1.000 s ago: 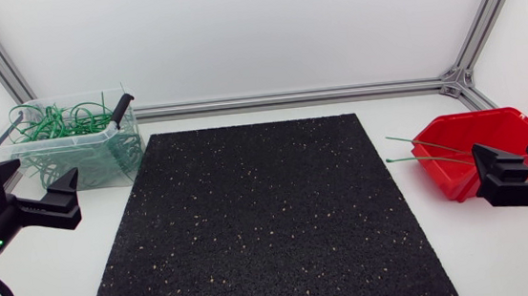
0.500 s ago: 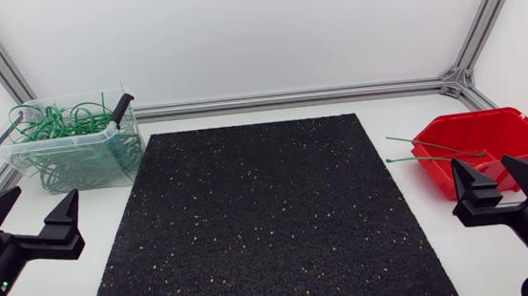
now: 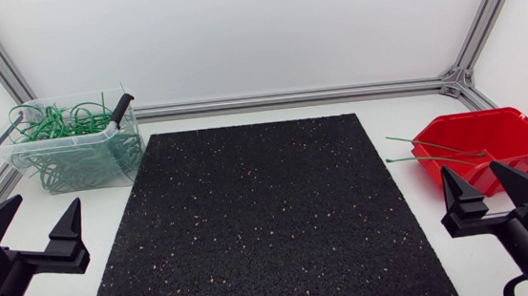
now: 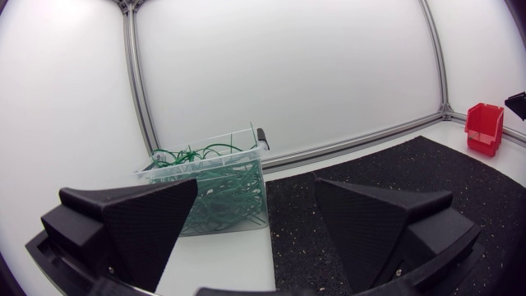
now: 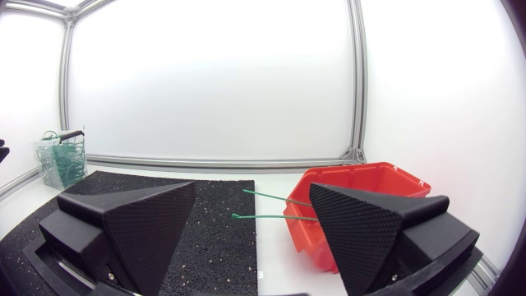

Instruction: Take a green cable tie from the red box, thread the tail through the head to close it, then place it in the transparent bin on the left.

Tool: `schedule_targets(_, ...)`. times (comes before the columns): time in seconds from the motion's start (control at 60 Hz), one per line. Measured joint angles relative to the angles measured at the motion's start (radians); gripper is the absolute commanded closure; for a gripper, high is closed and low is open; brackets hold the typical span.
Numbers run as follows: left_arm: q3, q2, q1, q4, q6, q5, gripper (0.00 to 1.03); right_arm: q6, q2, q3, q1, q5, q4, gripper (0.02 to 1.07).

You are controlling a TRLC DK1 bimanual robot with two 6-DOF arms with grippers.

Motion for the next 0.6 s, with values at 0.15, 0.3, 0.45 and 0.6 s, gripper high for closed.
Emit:
schedule_targets(0.15,-0.016,-0.030,-0.039,0.015,0.058,-0.032,0.04,0.000,0.000,0.000,0.000,0.000,0.000,0.07)
schedule_targets(0.3,-0.034,-0.061,-0.067,0.026,0.120,-0.058,0.04,0.000,0.000,0.000,0.000,0.000,0.000,0.07)
schedule_targets(0.45,-0.045,-0.092,-0.099,0.012,0.158,-0.082,0.04,0.000,0.000,0.000,0.000,0.000,0.000,0.07)
schedule_targets(0.6,-0.050,-0.124,-0.130,-0.047,0.172,-0.089,0.04,0.000,0.000,0.000,0.000,0.000,0.000,0.07)
